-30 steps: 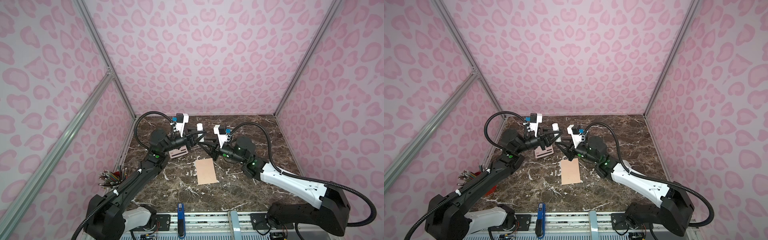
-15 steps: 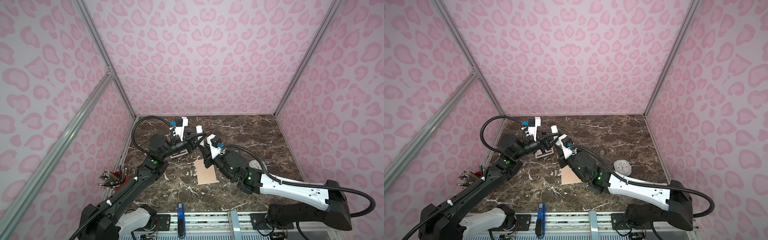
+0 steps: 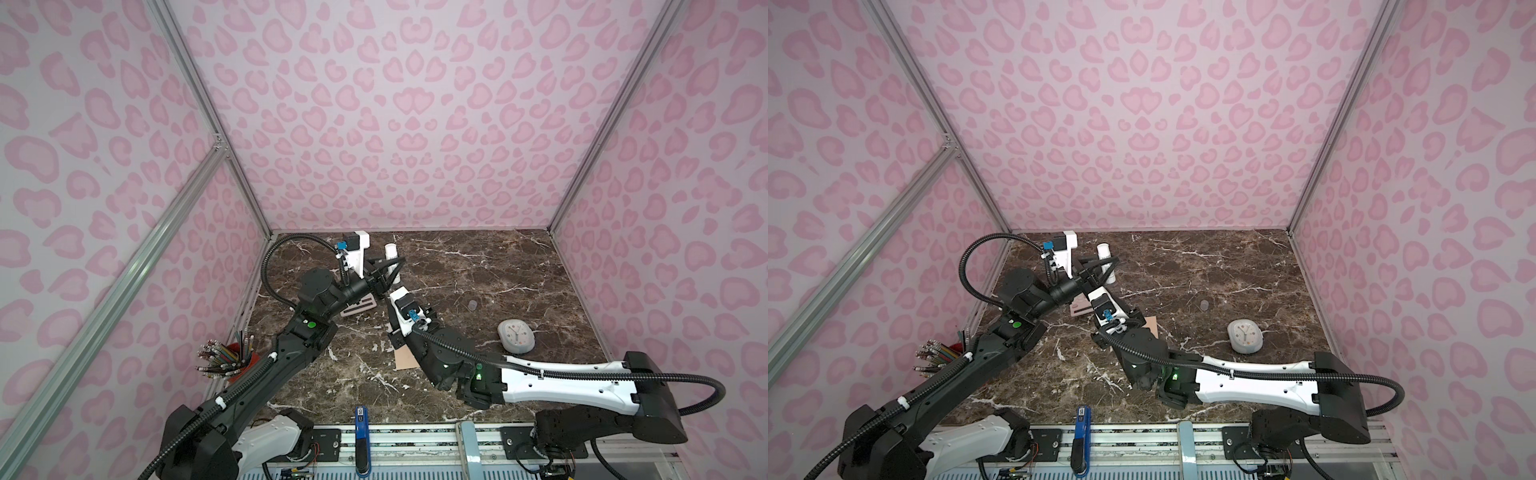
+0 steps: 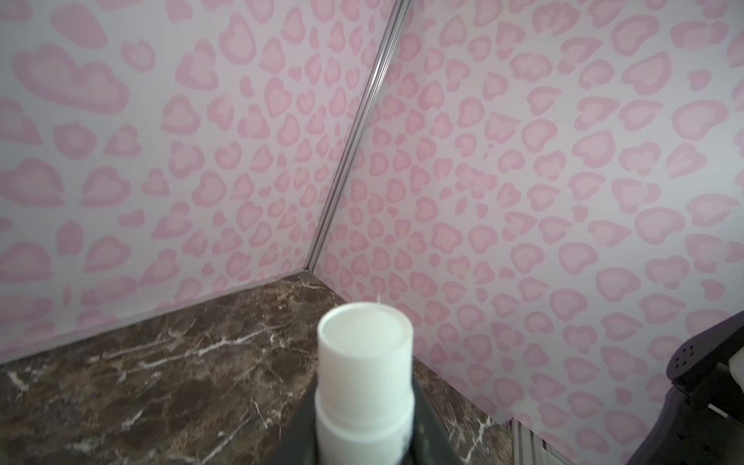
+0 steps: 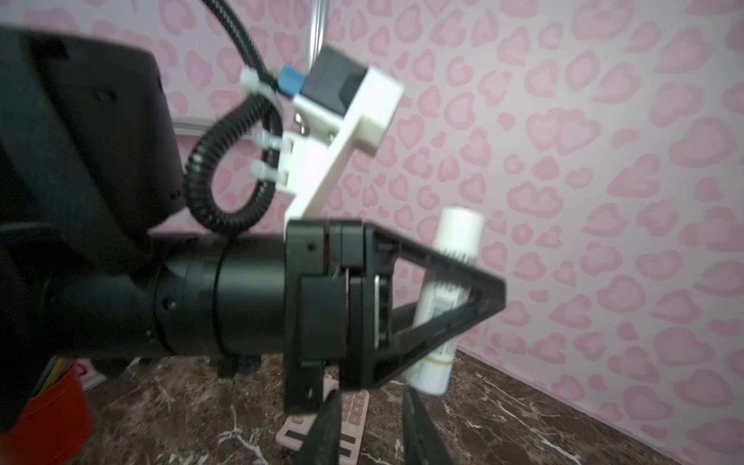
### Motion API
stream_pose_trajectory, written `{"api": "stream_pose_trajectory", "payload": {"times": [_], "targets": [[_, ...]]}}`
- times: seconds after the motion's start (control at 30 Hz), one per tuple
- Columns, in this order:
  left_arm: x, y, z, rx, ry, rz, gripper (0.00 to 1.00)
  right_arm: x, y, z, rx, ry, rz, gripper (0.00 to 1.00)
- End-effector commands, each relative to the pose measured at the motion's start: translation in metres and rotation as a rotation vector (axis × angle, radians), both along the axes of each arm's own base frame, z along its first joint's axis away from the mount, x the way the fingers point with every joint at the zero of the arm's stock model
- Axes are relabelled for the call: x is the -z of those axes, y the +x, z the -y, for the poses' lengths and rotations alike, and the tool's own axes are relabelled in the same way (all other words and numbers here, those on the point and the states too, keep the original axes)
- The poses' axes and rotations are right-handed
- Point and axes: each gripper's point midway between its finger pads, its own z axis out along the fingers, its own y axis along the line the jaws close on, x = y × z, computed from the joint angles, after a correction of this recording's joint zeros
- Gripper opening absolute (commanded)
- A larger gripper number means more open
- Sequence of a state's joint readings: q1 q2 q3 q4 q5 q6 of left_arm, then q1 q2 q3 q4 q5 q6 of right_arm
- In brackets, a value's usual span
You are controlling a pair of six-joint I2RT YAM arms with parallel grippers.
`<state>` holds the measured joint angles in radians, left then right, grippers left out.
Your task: Place the letter into the envelope and seal it
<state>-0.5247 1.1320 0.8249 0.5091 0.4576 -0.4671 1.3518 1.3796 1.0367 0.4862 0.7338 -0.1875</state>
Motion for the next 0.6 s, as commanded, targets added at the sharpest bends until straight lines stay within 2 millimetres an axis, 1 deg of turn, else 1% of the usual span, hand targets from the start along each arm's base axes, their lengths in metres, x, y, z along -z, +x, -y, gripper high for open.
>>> {"api": "stream_pose_trajectory", "payload": {"times": [0.0,0.07,0.13,0.23,0.37,0.47,0.57], "targets": [[0.007,0.007,-0.007,-0.07,0.042,0.006,0.04,-0.017,-0.01,-0.009,-0.078,0.078,0.026,0.32],[0.005,0.008,-0.009,-0.084,0.05,0.012,0.04,-0.01,-0.01,-0.005,-0.074,0.065,0.008,0.34],[0.003,0.009,-0.012,-0.097,0.057,0.017,0.04,0.002,-0.008,0.002,-0.067,0.039,-0.02,0.36],[0.001,0.01,-0.014,-0.099,0.06,0.02,0.04,0.019,-0.004,0.017,-0.059,0.02,-0.069,0.36],[-0.005,0.012,-0.014,-0.073,0.04,0.015,0.04,0.04,0.003,0.044,-0.086,0.049,-0.14,0.36],[-0.012,0.009,-0.01,-0.013,0.011,0.014,0.04,0.048,0.009,0.055,-0.179,0.109,-0.194,0.35],[-0.024,-0.002,0.001,0.125,-0.034,0.024,0.04,0.047,0.01,0.055,-0.322,0.15,-0.229,0.35]]}}
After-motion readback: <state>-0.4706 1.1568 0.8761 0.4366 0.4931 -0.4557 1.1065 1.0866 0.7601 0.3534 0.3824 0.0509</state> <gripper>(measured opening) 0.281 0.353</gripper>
